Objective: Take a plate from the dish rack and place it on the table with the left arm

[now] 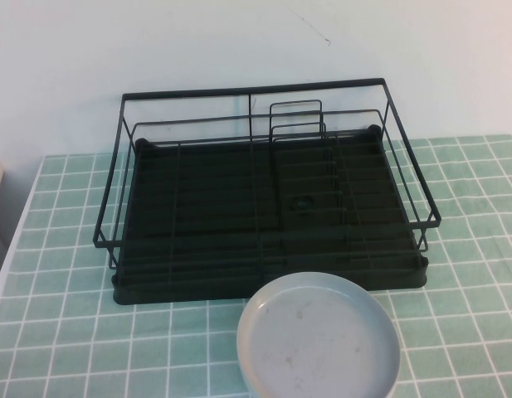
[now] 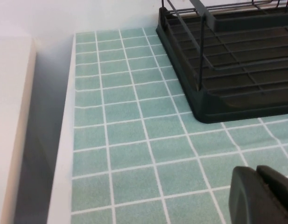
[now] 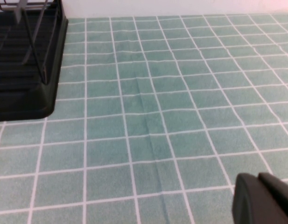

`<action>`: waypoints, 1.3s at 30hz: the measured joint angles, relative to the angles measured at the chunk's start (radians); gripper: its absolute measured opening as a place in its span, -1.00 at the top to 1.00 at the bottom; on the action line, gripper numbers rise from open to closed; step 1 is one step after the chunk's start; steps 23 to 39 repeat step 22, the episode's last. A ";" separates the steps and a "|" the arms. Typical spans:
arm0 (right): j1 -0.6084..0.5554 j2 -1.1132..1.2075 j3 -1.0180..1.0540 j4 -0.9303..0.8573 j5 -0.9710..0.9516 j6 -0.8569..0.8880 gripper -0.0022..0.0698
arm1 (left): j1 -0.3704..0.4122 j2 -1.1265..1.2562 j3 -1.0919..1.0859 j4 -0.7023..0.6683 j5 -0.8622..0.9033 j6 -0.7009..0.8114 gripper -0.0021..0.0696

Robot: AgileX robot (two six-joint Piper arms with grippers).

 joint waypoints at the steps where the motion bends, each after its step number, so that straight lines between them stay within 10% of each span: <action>1: 0.000 0.000 0.000 0.000 0.000 0.000 0.95 | 0.005 0.000 0.000 -0.015 0.000 0.000 0.95; 14: 0.000 0.000 0.000 0.000 0.000 0.000 0.95 | 0.152 0.000 0.000 -0.046 0.000 -0.004 0.95; 39: 0.000 0.000 0.000 0.000 0.000 0.000 0.95 | 0.153 0.000 0.000 -0.047 0.000 -0.004 0.95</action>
